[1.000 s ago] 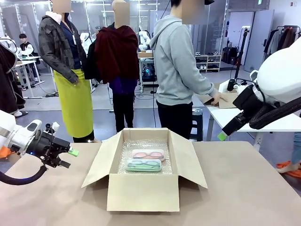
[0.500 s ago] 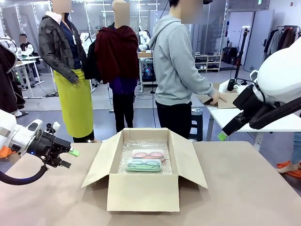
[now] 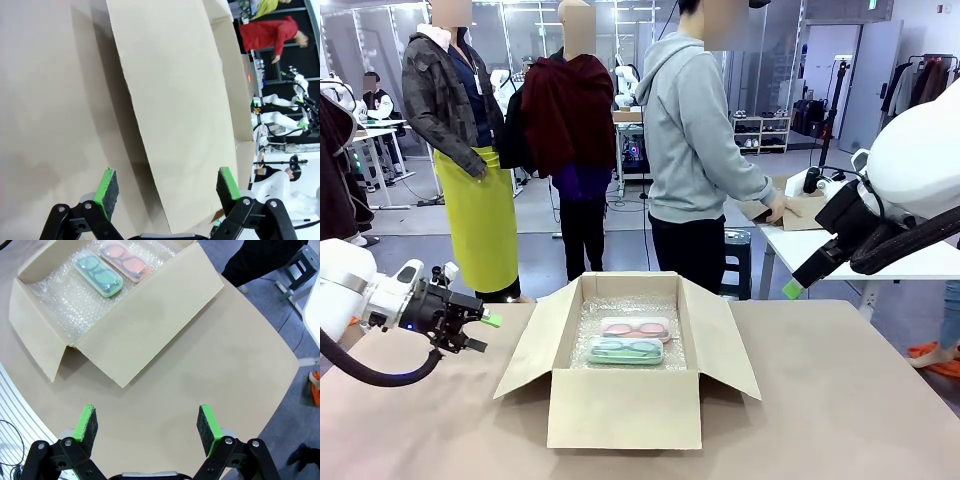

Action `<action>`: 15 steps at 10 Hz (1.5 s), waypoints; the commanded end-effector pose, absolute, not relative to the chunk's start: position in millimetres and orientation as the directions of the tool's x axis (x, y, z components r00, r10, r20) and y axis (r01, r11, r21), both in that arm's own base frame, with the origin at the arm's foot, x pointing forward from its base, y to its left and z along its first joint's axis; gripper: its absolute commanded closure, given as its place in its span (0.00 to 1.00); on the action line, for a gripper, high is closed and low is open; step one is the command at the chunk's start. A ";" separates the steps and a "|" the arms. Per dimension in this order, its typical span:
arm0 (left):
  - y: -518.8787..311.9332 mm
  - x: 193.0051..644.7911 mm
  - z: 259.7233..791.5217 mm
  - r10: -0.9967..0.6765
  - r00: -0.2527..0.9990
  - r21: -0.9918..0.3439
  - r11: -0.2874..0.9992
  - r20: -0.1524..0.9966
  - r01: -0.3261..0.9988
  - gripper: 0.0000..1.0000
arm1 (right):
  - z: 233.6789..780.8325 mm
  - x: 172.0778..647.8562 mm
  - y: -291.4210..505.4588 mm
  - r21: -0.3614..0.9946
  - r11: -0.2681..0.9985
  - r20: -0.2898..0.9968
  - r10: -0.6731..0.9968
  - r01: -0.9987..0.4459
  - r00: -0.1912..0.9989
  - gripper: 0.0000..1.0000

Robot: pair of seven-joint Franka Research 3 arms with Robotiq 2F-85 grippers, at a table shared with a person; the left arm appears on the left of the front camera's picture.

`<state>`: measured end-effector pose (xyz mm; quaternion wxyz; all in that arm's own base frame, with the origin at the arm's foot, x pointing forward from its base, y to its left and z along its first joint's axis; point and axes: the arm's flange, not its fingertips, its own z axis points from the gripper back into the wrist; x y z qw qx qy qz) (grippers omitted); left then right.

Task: Pack the glasses set securely to prepare it for shipping.
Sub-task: Position the Package Box on the left side of the table.

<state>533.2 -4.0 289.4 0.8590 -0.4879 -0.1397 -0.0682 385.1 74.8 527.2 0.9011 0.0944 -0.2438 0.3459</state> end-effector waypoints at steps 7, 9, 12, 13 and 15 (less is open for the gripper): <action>-29.9 549.3 238.6 0.051 0.961 -0.925 0.290 0.271 0.245 0.00 | 530.1 385.0 77.7 0.011 0.755 0.495 0.566 -0.656 0.660 0.00; -37.9 549.7 237.0 0.031 0.970 -0.933 0.282 0.242 0.224 0.00 | 530.1 385.0 77.7 0.011 0.755 0.495 0.566 -0.656 0.660 0.00; -42.3 548.0 241.7 0.012 0.980 -0.958 0.216 0.196 0.189 0.60 | 530.1 385.0 77.7 0.011 0.755 0.495 0.566 -0.656 0.660 0.00; -37.3 548.8 243.4 0.026 0.980 -0.962 0.197 0.198 0.190 0.86 | 530.1 385.0 77.7 0.011 0.755 0.495 0.566 -0.656 0.660 0.00; -24.4 547.2 251.3 0.031 0.978 -0.967 0.159 0.205 0.198 1.00 | 530.1 385.0 77.7 0.011 0.755 0.495 0.566 -0.656 0.660 0.00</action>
